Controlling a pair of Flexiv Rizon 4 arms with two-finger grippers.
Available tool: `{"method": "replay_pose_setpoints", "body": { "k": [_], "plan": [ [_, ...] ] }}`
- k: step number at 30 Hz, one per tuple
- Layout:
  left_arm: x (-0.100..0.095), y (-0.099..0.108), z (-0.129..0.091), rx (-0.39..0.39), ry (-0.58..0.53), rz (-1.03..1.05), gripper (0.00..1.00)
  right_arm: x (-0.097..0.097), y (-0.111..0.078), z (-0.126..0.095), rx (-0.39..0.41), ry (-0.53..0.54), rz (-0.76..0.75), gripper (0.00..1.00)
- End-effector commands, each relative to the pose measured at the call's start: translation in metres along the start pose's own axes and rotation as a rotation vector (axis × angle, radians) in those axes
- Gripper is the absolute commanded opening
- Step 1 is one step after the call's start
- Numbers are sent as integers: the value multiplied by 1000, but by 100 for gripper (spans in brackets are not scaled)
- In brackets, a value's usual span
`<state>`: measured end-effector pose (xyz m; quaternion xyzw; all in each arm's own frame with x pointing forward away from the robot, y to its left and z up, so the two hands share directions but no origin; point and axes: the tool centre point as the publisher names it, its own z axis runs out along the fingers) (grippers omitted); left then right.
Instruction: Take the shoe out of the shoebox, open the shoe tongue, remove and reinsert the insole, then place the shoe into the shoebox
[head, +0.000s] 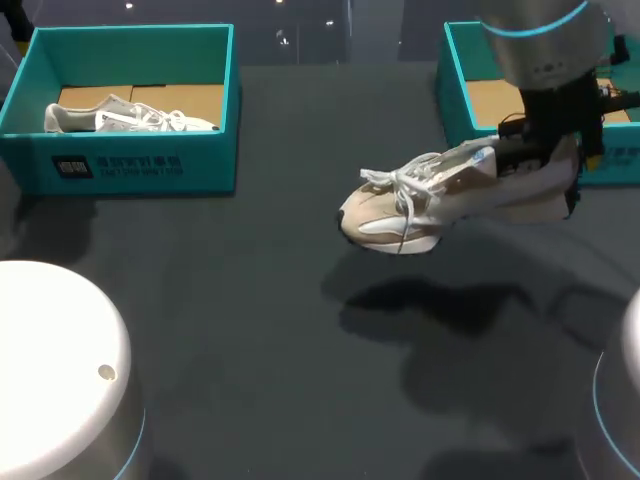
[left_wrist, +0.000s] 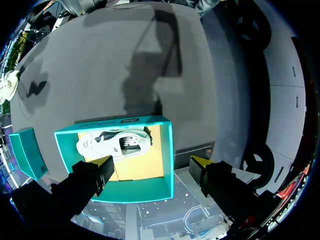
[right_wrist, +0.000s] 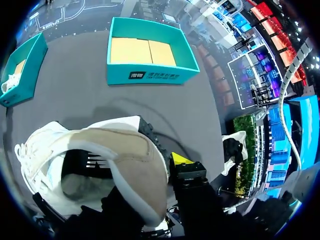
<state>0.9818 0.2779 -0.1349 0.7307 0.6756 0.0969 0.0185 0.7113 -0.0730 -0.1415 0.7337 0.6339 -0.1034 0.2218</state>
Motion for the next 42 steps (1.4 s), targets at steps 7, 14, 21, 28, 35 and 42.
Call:
{"method": "replay_pose_setpoints", "body": {
  "k": [7,14,21,28,35,42],
  "plan": [
    [0,-1,0,-2,2,1,100,30,-35,20,-24,3,-4,0],
    [0,-1,0,-2,2,1,100,50,-53,36,-1,16,7,0],
    [0,-1,0,-2,2,1,100,74,-67,51,34,32,15,0],
    [0,-1,0,-2,2,1,100,101,-72,60,68,62,4,0],
    [0,-1,0,-2,2,1,100,132,-77,68,77,81,7,0],
    [0,-1,0,-2,2,1,100,147,-80,75,78,94,9,0]
  ]
}}
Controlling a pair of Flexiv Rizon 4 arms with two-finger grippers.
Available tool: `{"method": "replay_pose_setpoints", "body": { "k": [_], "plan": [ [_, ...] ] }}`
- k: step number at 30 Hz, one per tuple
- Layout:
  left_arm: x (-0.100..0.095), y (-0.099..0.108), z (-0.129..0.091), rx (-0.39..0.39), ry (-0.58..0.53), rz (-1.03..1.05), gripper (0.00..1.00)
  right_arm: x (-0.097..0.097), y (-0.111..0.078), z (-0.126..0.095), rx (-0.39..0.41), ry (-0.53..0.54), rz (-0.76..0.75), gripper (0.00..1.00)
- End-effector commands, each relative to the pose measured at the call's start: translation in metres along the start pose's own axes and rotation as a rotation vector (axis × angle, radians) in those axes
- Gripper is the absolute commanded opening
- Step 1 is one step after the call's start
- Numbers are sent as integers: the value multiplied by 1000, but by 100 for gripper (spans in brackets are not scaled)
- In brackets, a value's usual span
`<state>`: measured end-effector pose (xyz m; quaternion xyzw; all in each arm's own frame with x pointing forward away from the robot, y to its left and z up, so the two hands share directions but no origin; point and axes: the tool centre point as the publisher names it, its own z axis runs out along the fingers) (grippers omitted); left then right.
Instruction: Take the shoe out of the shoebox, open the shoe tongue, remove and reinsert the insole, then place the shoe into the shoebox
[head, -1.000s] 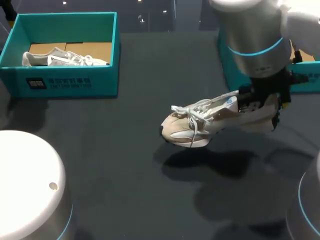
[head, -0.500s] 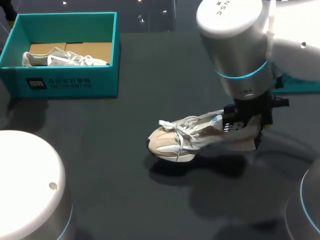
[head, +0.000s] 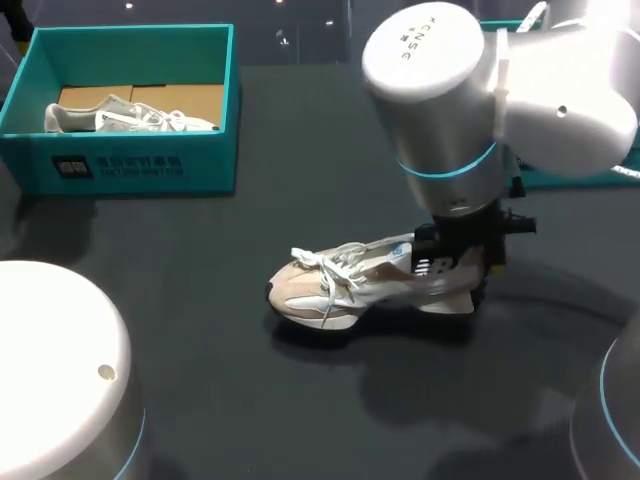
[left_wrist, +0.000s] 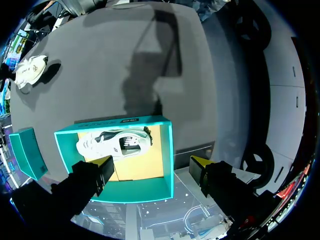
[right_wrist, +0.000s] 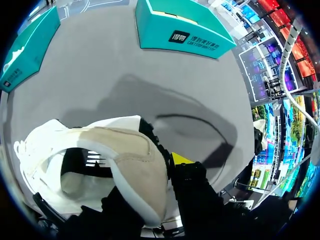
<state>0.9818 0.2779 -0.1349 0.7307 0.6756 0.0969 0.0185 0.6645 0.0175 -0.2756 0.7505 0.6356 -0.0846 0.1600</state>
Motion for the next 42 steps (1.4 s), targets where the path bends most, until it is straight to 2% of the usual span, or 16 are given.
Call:
{"method": "replay_pose_setpoints", "body": {
  "k": [1,10,17,31,42],
  "plan": [
    [0,-1,0,-2,2,1,100,19,0,8,4,-17,-6,0],
    [0,-1,0,-2,2,1,100,40,-4,27,35,-12,-5,0],
    [0,-1,0,-2,2,1,100,50,-4,41,49,-8,-11,0],
    [0,-1,0,-2,2,1,100,55,-3,67,75,36,-12,0],
    [0,-1,0,-2,2,1,100,57,-2,76,79,69,-18,0]
  ]
}}
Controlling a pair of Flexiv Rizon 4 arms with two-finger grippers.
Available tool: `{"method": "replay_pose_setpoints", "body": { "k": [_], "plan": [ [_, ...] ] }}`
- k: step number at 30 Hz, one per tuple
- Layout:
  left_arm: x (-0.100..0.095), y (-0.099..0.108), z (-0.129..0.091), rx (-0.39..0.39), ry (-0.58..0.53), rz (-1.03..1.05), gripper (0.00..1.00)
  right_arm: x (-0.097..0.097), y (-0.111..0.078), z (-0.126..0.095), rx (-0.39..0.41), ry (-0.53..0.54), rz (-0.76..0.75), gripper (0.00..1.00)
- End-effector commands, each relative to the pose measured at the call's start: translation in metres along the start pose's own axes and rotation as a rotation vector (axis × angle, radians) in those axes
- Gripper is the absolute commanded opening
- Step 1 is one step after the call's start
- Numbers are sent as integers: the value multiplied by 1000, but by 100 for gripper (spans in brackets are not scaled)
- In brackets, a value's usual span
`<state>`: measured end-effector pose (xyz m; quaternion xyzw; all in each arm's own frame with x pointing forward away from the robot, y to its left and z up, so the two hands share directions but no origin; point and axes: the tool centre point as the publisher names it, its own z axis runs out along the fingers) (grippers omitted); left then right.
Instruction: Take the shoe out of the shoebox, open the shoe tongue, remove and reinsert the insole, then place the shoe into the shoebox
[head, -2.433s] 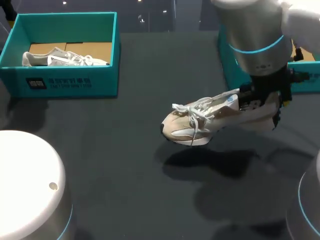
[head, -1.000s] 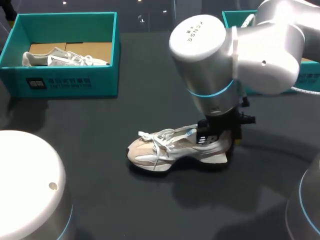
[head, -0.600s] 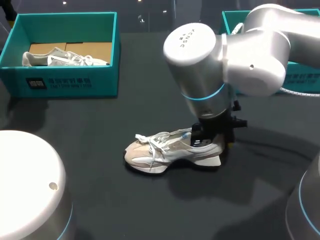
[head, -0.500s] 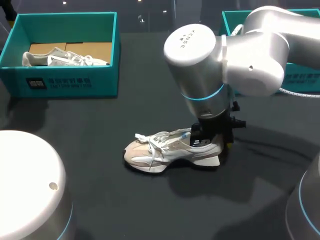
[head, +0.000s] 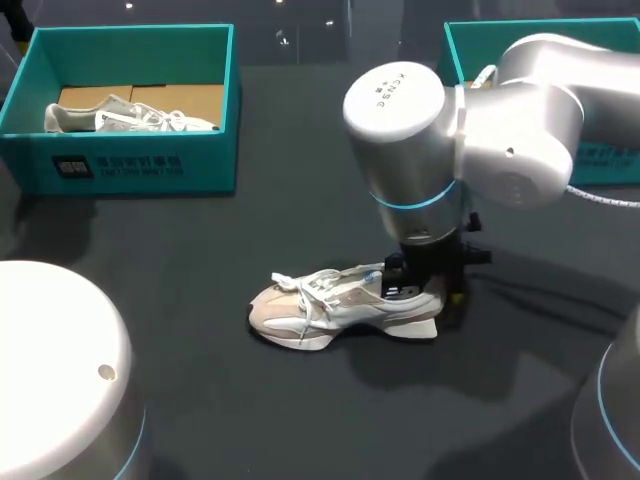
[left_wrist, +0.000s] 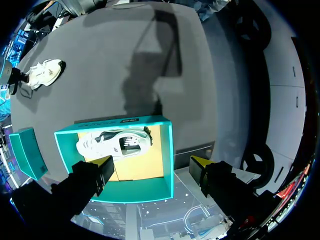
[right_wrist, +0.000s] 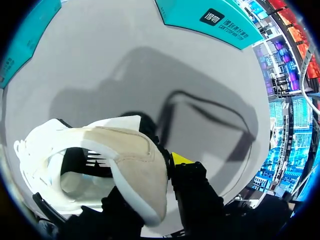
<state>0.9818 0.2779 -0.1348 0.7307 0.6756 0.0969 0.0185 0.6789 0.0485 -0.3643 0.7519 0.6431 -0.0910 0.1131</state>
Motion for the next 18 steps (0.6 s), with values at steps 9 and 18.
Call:
{"method": "replay_pose_setpoints", "body": {
  "k": [9,18],
  "plan": [
    [0,-1,0,-2,2,1,100,-2,3,8,11,32,-12,0],
    [0,-1,0,-2,2,1,100,-1,-1,17,28,65,-16,0]
  ]
}}
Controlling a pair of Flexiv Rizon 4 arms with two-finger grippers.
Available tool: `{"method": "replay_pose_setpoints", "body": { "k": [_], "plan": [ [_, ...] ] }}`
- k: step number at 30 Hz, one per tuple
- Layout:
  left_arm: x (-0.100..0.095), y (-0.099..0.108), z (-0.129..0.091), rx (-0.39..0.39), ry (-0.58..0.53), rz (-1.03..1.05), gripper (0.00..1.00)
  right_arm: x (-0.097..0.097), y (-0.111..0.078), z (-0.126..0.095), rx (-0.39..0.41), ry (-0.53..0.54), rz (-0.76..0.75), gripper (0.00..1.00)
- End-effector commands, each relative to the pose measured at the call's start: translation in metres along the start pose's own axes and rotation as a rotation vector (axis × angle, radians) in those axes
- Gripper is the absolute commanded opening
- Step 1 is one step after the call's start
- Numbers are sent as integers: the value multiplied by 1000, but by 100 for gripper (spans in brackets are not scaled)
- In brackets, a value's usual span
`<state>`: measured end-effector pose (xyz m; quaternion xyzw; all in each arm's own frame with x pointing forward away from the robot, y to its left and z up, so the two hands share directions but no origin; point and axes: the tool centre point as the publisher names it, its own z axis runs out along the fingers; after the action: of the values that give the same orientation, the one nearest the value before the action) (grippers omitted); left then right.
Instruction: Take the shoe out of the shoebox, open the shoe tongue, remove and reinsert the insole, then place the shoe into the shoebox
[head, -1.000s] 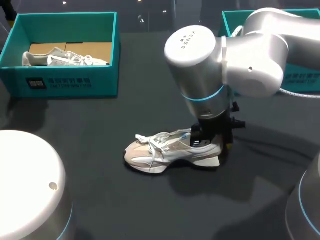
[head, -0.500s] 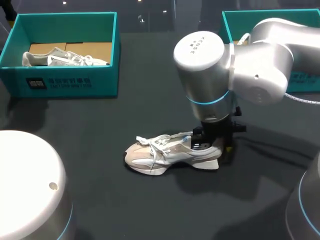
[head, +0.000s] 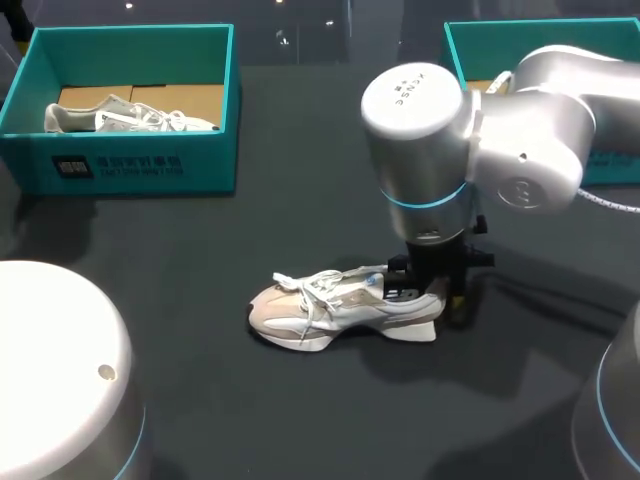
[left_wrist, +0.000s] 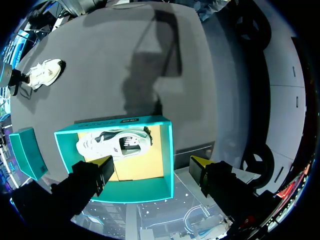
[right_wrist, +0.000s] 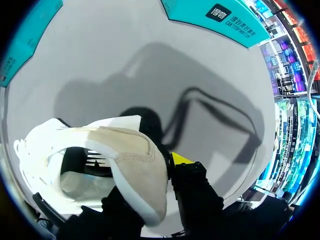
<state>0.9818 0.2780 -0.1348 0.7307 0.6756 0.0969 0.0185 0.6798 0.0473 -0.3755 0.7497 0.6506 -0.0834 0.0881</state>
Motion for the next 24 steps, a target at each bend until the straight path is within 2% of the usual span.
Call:
{"method": "replay_pose_setpoints", "body": {
  "k": [1,3,6,8,17,18,21,24],
  "plan": [
    [0,-1,0,-2,2,1,100,-3,-2,7,2,22,1,0],
    [0,-1,0,-2,2,1,100,-2,-2,11,4,31,0,1],
    [0,-1,0,-2,2,1,100,-2,-4,13,5,36,1,7],
    [0,-1,0,-2,2,1,100,-1,-6,13,4,39,0,19],
    [0,-1,0,-2,2,1,100,3,-9,9,-2,63,-3,49],
    [0,-1,0,-2,2,1,100,3,-10,8,-1,65,-4,56],
    [0,-1,0,-2,2,1,100,2,-10,1,-3,81,-4,98],
    [0,-1,0,-2,2,1,100,-2,-10,-12,-10,103,-11,100]
  ]
}}
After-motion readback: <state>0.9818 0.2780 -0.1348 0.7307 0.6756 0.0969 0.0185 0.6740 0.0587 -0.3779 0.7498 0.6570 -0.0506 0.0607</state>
